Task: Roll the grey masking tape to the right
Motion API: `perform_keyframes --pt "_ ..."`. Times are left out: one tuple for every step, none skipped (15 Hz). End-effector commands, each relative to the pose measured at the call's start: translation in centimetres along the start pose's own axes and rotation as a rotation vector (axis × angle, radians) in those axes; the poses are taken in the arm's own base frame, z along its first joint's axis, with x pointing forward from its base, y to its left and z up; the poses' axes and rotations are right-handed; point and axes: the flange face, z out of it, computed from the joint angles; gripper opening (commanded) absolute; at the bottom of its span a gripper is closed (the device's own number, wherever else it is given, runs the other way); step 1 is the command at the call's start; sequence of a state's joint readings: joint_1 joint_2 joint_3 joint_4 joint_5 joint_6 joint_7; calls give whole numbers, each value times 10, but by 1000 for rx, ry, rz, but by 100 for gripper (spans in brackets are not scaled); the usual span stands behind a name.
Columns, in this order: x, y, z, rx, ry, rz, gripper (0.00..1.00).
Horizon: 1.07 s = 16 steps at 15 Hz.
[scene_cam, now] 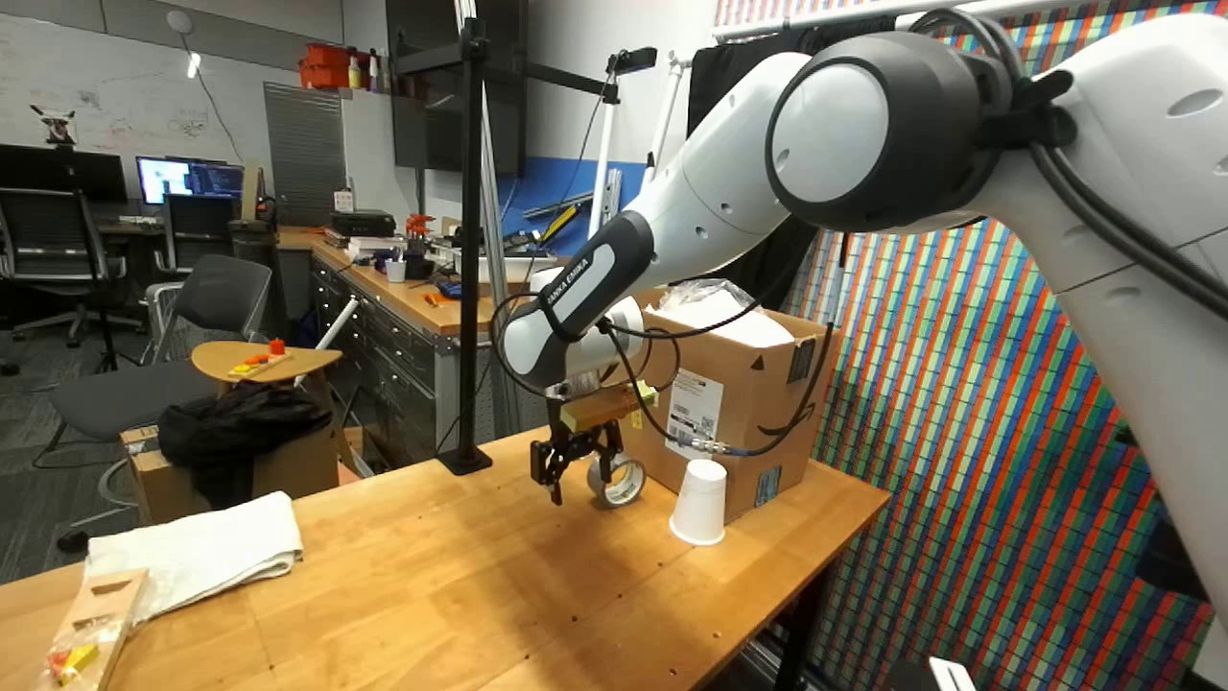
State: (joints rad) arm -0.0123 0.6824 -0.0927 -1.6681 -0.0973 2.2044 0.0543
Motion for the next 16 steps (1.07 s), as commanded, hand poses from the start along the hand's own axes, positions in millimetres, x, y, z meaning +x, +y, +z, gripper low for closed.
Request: perform_keyframes --pt "8 1 -5 8 1 -16 100" --pt "8 0 -6 10 2 -20 100" --pt "9 -2 -7 12 4 -26 100" --pt "10 -5 -8 11 4 -37 100" --pt "12 -7 -8 8 2 -48 100" --pt "13 -11 -8 8 -3 -59 100" --pt "15 -14 -9 11 -4 -69 100" --pt "16 -17 -10 12 -7 -76 100" --pt "19 -18 -10 12 -8 -82 100" --pt "21 -18 -10 13 -10 -86 100" --pt "24 -18 -11 14 -12 -89 100" --pt "27 -17 -12 14 -11 -90 100" --pt "30 -16 -12 15 -12 -91 100" --pt "32 -15 -13 13 -12 -92 100" --pt "35 -13 -13 13 -14 -92 100" --pt "37 -10 -13 14 -17 -90 100"
